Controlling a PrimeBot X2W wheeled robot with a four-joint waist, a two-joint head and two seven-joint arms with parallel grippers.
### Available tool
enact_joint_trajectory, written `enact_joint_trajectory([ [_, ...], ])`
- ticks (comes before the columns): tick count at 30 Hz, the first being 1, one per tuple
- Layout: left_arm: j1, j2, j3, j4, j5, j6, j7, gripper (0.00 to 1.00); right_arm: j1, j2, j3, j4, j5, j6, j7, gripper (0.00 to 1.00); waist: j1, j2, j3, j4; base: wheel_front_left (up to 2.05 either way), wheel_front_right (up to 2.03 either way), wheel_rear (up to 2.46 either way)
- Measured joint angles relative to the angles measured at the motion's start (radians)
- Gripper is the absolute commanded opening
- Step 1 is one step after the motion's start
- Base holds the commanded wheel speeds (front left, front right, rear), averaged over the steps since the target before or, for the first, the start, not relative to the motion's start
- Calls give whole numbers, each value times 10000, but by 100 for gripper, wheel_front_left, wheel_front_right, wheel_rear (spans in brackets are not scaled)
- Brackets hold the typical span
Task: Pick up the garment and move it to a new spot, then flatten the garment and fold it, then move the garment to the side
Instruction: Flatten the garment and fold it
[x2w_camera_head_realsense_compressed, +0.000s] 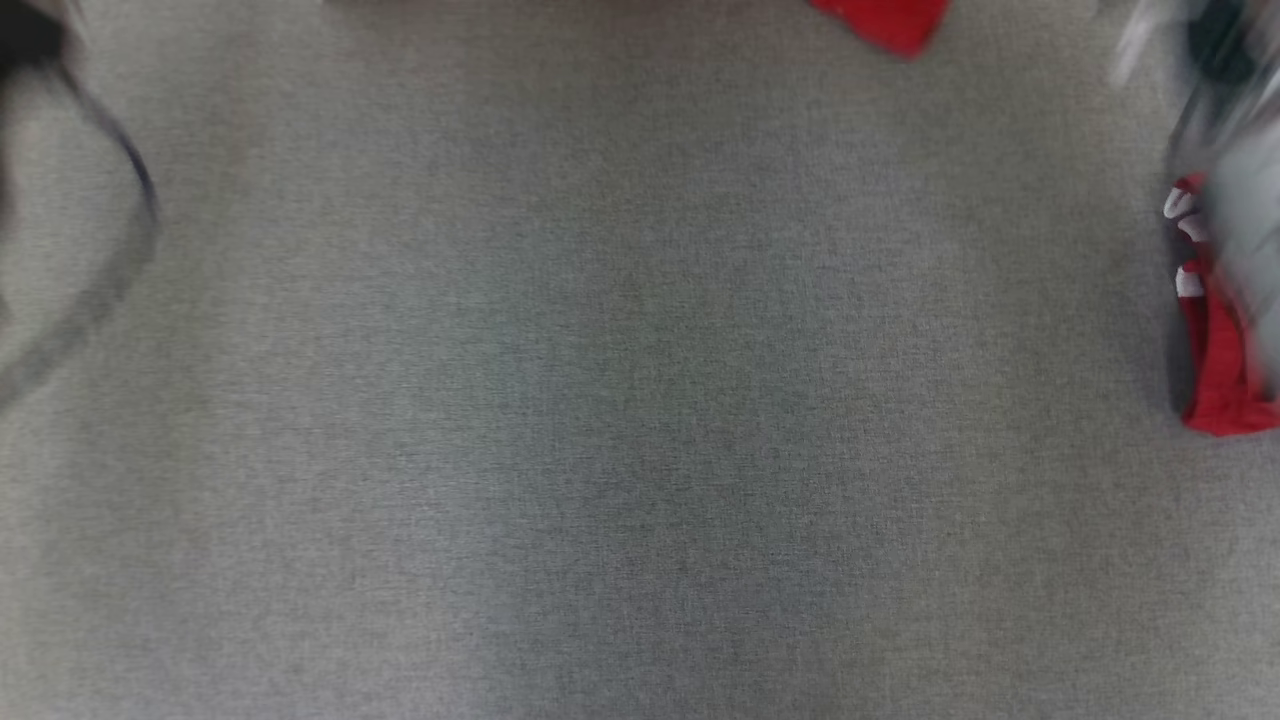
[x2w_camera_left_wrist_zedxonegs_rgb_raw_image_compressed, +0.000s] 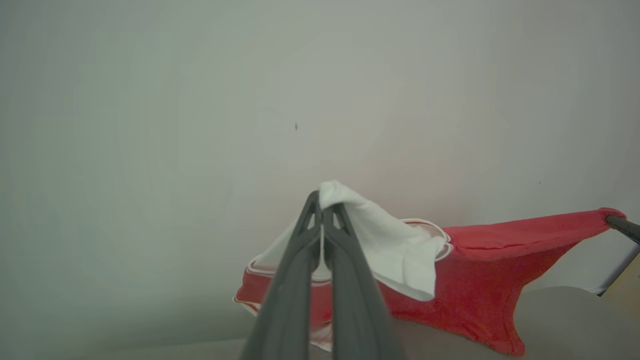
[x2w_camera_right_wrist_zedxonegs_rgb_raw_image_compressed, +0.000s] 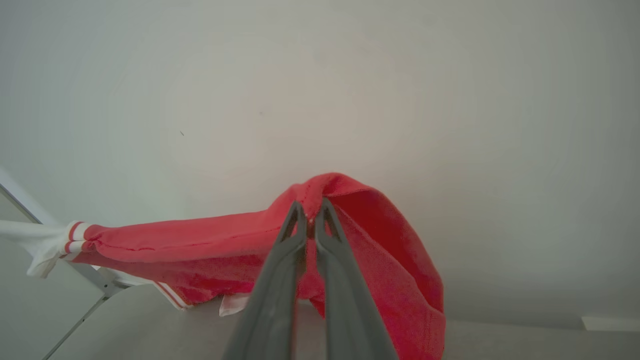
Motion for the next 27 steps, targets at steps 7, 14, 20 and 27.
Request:
enact_joint_trajectory([
  [7, 3697, -796, -138, 42, -922, 100, -876, 0, 4163, -54, 165, -334, 612, 140, -554, 0, -4, -1, -516, 129, 0, 0, 0],
  [14, 5830, -1020, -754, 399, -851, 284, -1126, 0, 6893, -165, 571, -654, 642, 219, -1181, 0, -7, -2, -1461, 120, 0, 0, 0],
  [20, 6817, -1078, -1181, 318, -579, 468, -1225, 0, 7959, -477, 897, -932, 211, 222, -1626, 0, -8, -3, -2322, 155, 0, 0, 0],
  [27, 8170, -759, -1300, -359, -546, 890, -1358, 0, 9216, -888, 836, -1012, 192, 219, -2021, 0, -8, -3, -3350, 262, 0, 0, 0],
])
